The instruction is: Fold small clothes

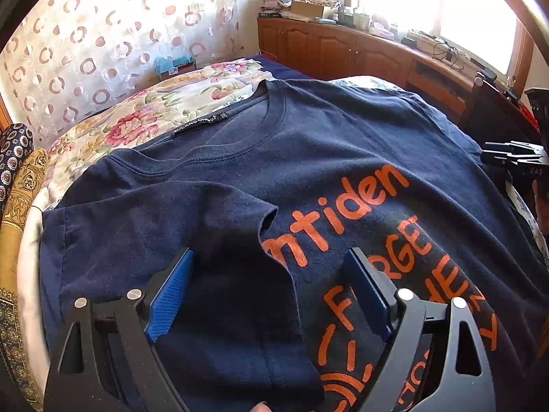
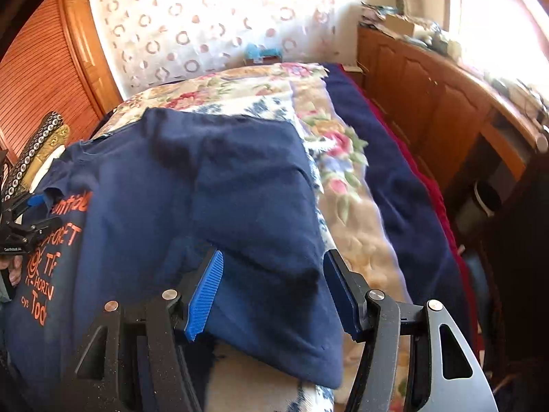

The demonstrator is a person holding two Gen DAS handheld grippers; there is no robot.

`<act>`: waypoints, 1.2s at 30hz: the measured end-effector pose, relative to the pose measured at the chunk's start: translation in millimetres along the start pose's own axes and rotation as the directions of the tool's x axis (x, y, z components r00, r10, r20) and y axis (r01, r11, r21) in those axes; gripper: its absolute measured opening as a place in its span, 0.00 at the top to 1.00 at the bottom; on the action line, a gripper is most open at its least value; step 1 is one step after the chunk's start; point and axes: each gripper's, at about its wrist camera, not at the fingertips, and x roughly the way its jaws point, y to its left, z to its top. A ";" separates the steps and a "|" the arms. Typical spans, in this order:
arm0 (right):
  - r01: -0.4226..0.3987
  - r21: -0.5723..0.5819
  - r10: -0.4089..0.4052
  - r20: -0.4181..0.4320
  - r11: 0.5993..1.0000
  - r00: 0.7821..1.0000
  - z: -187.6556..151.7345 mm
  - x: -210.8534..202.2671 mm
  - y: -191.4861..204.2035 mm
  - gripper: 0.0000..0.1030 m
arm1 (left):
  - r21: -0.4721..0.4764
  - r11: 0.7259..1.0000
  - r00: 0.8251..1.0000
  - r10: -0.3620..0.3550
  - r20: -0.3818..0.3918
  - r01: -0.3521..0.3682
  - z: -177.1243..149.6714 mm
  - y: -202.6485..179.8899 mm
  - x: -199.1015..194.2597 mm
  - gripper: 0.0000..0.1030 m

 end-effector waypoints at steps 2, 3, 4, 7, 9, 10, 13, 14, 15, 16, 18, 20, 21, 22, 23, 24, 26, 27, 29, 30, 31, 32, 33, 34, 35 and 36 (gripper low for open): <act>-0.007 0.010 0.008 -0.013 1.000 1.000 -1.8 -1.8 -2.9 0.39 | 0.001 1.000 1.000 0.000 0.000 0.000 0.1 -0.4 0.4 0.14; -0.012 0.015 0.013 -0.020 1.000 1.000 4.1 0.6 -4.9 0.39 | 0.001 1.000 1.000 0.001 0.000 -0.001 0.5 -0.6 1.6 0.14; -0.020 0.025 0.021 -0.023 0.999 1.000 4.3 -1.4 -5.7 0.39 | 0.001 1.000 1.000 0.001 0.000 -0.001 0.5 -0.1 1.5 0.14; -0.024 0.033 0.026 -0.036 0.999 0.999 11.6 -2.3 -9.6 0.42 | 0.001 1.000 1.000 0.001 0.000 -0.001 0.4 -0.3 1.5 0.14; -0.034 0.031 0.035 -0.044 0.999 0.998 12.7 -1.7 -11.3 0.46 | 0.001 1.000 1.000 0.002 0.001 -0.002 0.2 -0.6 1.5 0.14; -0.030 0.022 0.031 -0.050 0.999 0.998 13.5 -1.0 -10.8 0.49 | 0.002 1.000 1.000 0.002 0.001 -0.002 0.2 -0.2 1.6 0.14; 0.002 -0.027 -0.004 -0.071 1.000 0.997 16.7 -3.6 -6.5 0.67 | -0.001 1.000 1.000 -0.001 0.000 0.001 0.3 0.2 2.3 0.14; 0.023 -0.042 -0.026 -0.074 0.999 0.997 17.8 -3.1 -5.6 0.70 | -0.001 1.000 1.000 -0.001 0.000 0.001 0.2 0.3 2.3 0.14; 0.045 -0.054 -0.049 -0.077 0.998 0.996 19.7 -2.3 -5.5 0.81 | 0.000 1.000 1.000 0.000 0.001 0.000 0.0 0.2 2.2 0.14; 0.063 -0.062 -0.067 -0.078 0.996 0.995 20.8 -2.7 -4.8 0.91 | -0.001 1.000 1.000 -0.001 0.001 0.001 0.1 0.8 2.1 0.14; 0.095 -0.084 -0.103 -0.084 0.992 0.991 22.8 -3.7 -3.1 0.96 | 0.000 1.000 1.000 0.000 0.002 0.000 0.3 0.6 2.2 0.14; 0.119 -0.104 -0.128 -0.077 0.987 0.989 24.0 -5.3 1.5 0.97 | -0.001 1.000 1.000 -0.001 0.001 0.001 0.5 0.8 2.4 0.14; 0.136 -0.115 -0.144 -0.068 0.984 0.987 25.3 -6.0 4.0 0.97 | -0.001 1.000 1.000 -0.001 0.001 0.001 0.2 0.3 2.2 0.14; 0.150 -0.121 -0.158 -0.058 0.981 0.986 25.9 -7.5 7.3 0.98 | -0.001 1.000 1.000 -0.001 0.001 0.001 0.0 0.1 2.1 0.14; 0.165 -0.127 -0.172 -0.043 0.978 0.984 27.9 -9.6 10.5 0.98 | 0.000 1.000 1.000 -0.001 0.001 0.001 0.1 0.2 2.1 0.14; 0.178 -0.133 -0.183 -0.026 0.975 0.983 30.6 -12.3 14.3 0.98 | -0.001 1.000 1.000 -0.002 0.001 0.002 0.0 0.5 2.1 0.14; 0.196 -0.144 -0.197 0.006 0.970 0.980 36.1 -18.3 22.5 0.98 | -0.001 1.000 1.000 -0.001 0.001 0.001 0.7 1.2 2.7 0.14; 0.197 -0.153 -0.196 0.021 0.969 0.980 40.1 -20.8 26.7 0.98 | 0.000 1.000 1.000 -0.001 0.001 0.001 0.4 1.1 2.5 0.14; 0.197 -0.172 -0.191 0.050 0.965 0.980 46.3 -25.2 35.7 0.98 | -0.002 1.000 1.000 -0.004 0.000 0.004 0.6 2.0 2.9 0.13; 0.196 -0.179 -0.187 0.066 0.964 0.980 48.5 -27.5 40.5 0.98 | -0.001 1.000 1.000 -0.006 -0.001 0.006 0.4 2.7 3.0 0.13; 0.189 -0.184 -0.177 0.080 0.965 0.981 51.2 -29.1 44.9 0.98 | 0.001 1.000 1.000 -0.005 -0.001 0.005 0.4 2.3 3.1 0.13; 0.181 -0.190 -0.166 0.094 0.965 0.982 53.8 -31.2 49.4 0.98 | 0.001 1.000 1.000 -0.004 -0.001 0.004 0.6 2.5 3.4 0.13; 0.175 -0.194 -0.157 0.105 0.965 0.982 53.7 -32.1 52.9 0.98 | 0.001 1.000 1.000 -0.005 -0.002 0.005 0.8 2.5 3.8 0.12; 0.165 -0.201 -0.144 0.117 0.965 0.983 55.6 -33.9 57.4 0.98 | 0.001 1.000 1.000 -0.006 -0.003 0.006 1.3 3.2 4.3 0.12; 0.155 -0.211 -0.129 0.132 0.965 0.983 58.0 -36.0 63.5 0.98 | 0.002 1.000 1.000 -0.007 -0.003 0.007 1.7 3.0 4.7 0.12; 0.144 -0.221 -0.114 0.143 0.965 0.983 59.1 -37.8 68.6 0.98 | 0.002 1.000 1.000 -0.007 -0.003 0.007 1.3 1.7 4.8 0.11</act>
